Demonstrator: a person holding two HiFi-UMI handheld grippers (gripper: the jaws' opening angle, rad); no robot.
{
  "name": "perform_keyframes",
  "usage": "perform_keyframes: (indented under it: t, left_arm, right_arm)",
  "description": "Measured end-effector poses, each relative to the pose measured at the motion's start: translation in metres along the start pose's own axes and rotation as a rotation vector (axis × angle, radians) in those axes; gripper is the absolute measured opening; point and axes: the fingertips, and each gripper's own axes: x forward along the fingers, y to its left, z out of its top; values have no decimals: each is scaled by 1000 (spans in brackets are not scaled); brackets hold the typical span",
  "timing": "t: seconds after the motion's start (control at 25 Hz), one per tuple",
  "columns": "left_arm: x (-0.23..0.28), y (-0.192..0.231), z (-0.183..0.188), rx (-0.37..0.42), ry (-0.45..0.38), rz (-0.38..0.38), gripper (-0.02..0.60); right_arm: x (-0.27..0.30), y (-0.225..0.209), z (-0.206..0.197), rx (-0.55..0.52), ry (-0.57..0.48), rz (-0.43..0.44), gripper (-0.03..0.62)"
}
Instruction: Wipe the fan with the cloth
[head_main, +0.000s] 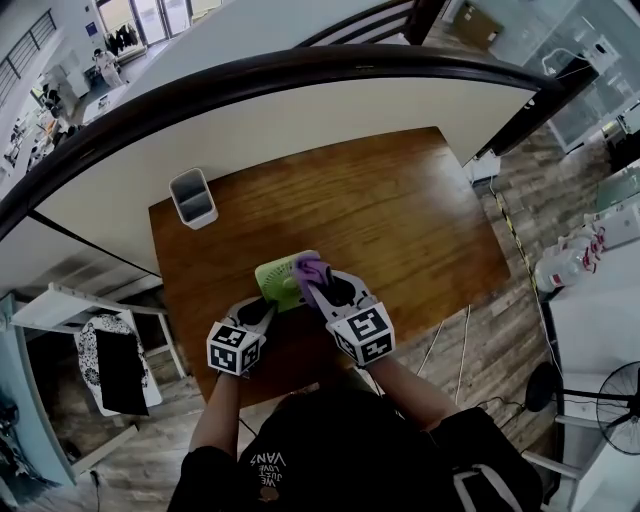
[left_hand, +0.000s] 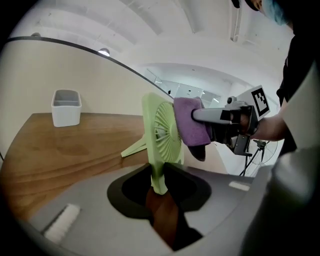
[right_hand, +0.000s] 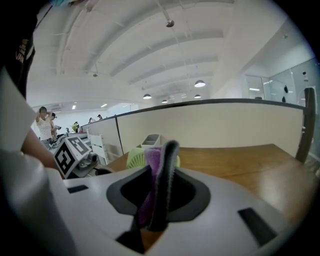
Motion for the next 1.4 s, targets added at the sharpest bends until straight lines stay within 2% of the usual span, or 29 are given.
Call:
perform_keyframes:
  t: [0.2, 0.4, 0.52, 0.68, 0.96, 1.16, 1.4]
  left_arm:
    - [0, 0, -1, 0, 3, -2, 94]
    - [-1, 0, 0, 11, 5, 3, 95]
    - [-6, -3, 0, 5, -10, 8, 104]
    - [-19, -8, -1, -15, -35, 28, 122]
    - [-52, -8, -23, -47, -44, 85, 121]
    - [-68, -5, -37, -70, -51, 127, 121]
    - [-66, -7, -32, -78, -59, 136, 120]
  right_arm:
    - [-13, -27, -5, 29, 0, -94, 94]
    - [-20, -29, -6, 38, -8, -125, 94]
    - [-22, -7, -7, 29, -12, -79, 94]
    - [-13, 37, -14, -6, 3, 34, 94]
    - [19, 89, -22, -84, 15, 168, 94]
    - [36, 93, -32, -122, 51, 183, 95]
    - [27, 69, -34, -105, 33, 134, 95]
